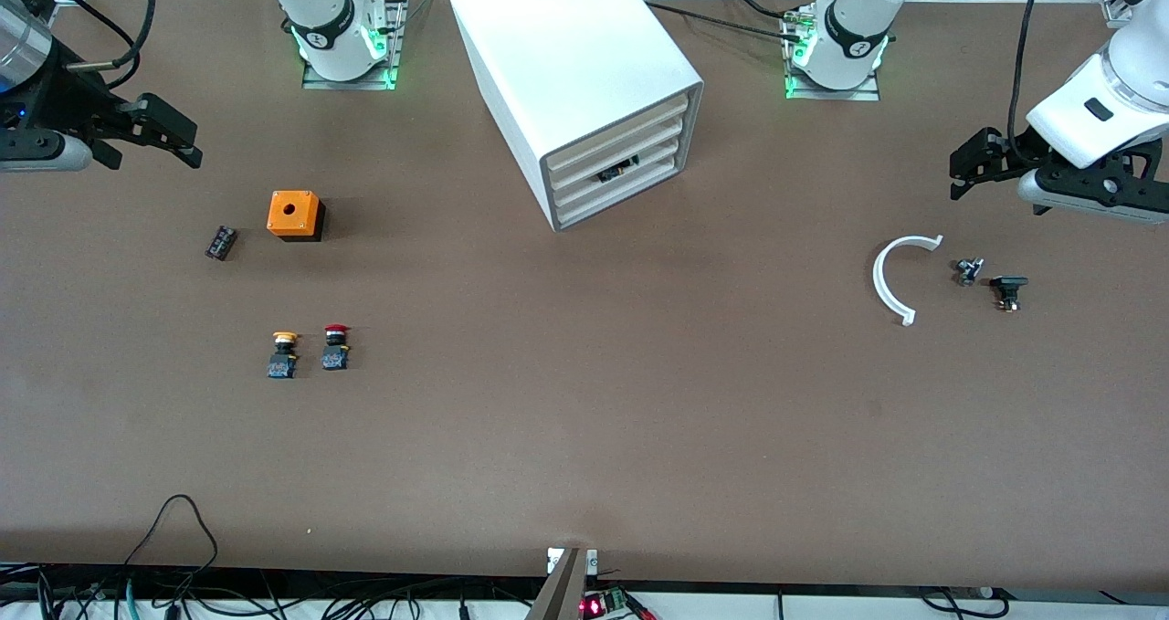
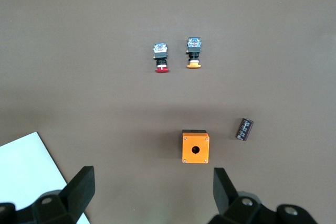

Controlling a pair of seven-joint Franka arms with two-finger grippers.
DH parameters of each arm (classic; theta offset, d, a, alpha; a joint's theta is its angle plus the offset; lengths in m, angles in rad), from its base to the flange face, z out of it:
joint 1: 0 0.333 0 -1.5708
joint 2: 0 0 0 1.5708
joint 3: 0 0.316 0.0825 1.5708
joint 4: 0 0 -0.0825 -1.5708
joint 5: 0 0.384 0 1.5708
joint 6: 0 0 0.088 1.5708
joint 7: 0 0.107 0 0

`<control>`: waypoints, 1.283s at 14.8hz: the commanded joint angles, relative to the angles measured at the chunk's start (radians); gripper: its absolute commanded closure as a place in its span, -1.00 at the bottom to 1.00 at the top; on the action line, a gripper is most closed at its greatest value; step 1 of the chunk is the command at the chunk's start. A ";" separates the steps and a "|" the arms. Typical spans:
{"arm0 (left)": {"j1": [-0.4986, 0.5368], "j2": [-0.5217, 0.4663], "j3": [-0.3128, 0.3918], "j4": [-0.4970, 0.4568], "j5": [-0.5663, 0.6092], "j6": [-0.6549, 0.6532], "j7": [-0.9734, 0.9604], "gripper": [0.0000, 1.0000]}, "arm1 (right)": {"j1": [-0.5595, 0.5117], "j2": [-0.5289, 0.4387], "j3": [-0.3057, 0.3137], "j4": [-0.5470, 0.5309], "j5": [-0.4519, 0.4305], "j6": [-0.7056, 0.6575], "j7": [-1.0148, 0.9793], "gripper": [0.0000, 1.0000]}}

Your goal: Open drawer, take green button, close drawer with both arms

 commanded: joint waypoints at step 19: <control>-0.011 0.082 -0.107 0.023 -0.143 -0.191 0.029 -1.00 | -0.019 0.074 0.018 -0.032 -0.009 0.040 -0.014 -1.00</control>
